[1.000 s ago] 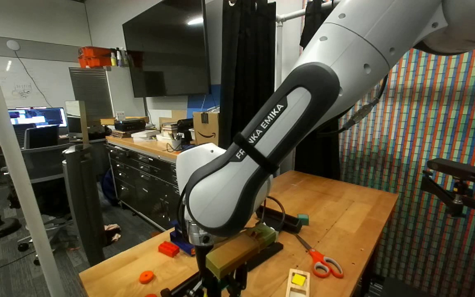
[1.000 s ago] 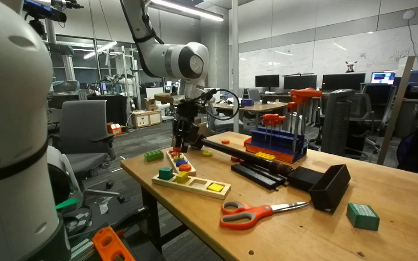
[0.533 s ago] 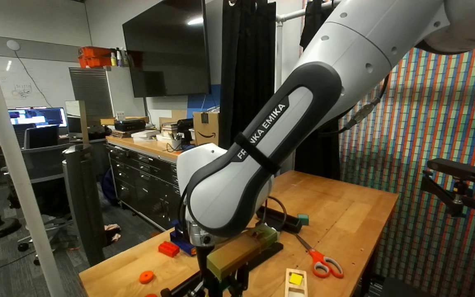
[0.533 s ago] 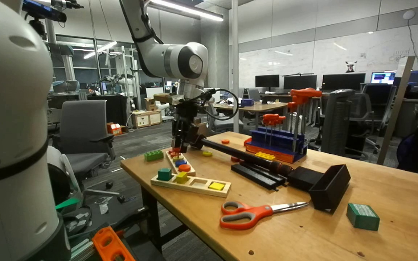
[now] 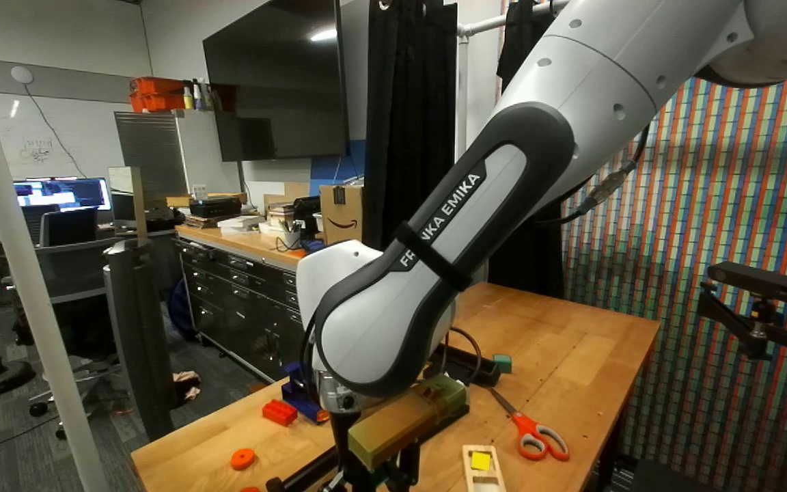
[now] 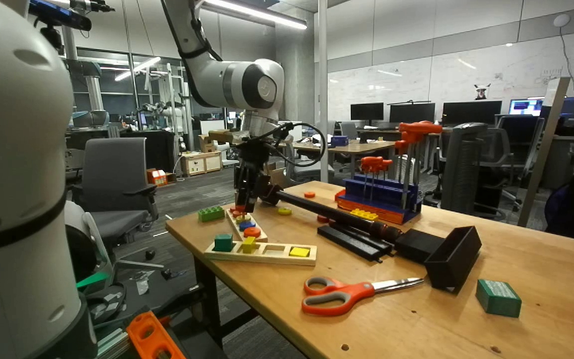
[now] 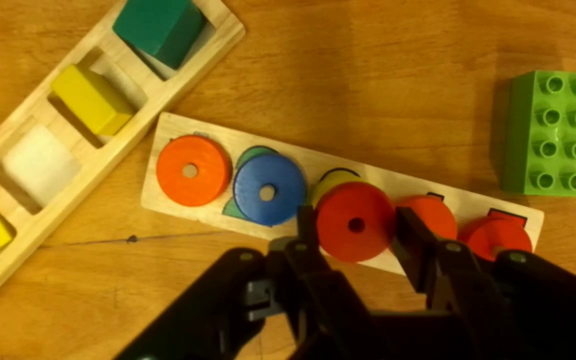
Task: Take the round orange and yellow blocks from the table and put them on the third and fourth position from the right on the wooden board respectively
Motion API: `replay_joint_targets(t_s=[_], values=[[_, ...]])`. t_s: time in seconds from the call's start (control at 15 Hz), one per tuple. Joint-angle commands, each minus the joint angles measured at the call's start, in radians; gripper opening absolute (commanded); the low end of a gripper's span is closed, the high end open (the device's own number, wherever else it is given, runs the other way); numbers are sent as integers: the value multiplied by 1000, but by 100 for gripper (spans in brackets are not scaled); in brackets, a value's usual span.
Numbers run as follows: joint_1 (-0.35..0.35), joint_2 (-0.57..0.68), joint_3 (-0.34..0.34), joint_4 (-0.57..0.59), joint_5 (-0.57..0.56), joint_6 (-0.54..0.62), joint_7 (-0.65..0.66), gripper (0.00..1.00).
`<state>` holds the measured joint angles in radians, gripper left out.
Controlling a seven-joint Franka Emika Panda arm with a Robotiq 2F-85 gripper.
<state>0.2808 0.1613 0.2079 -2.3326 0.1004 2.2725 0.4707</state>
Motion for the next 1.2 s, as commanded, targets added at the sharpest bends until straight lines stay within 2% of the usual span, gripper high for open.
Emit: replay_joint_targets(t_s=[0.0, 0.4, 0.47, 0.53, 0.8, 1.13], values=[[6, -30, 5, -32, 1, -6, 26, 24], [7, -31, 7, -50, 4, -1, 23, 24], [6, -30, 7, -51, 6, 0, 22, 68], [5, -28, 7, -52, 7, 1, 20, 69], [4, -26, 2, -52, -10, 9, 20, 98], [3, -21, -6, -14, -60, 24, 17, 100]])
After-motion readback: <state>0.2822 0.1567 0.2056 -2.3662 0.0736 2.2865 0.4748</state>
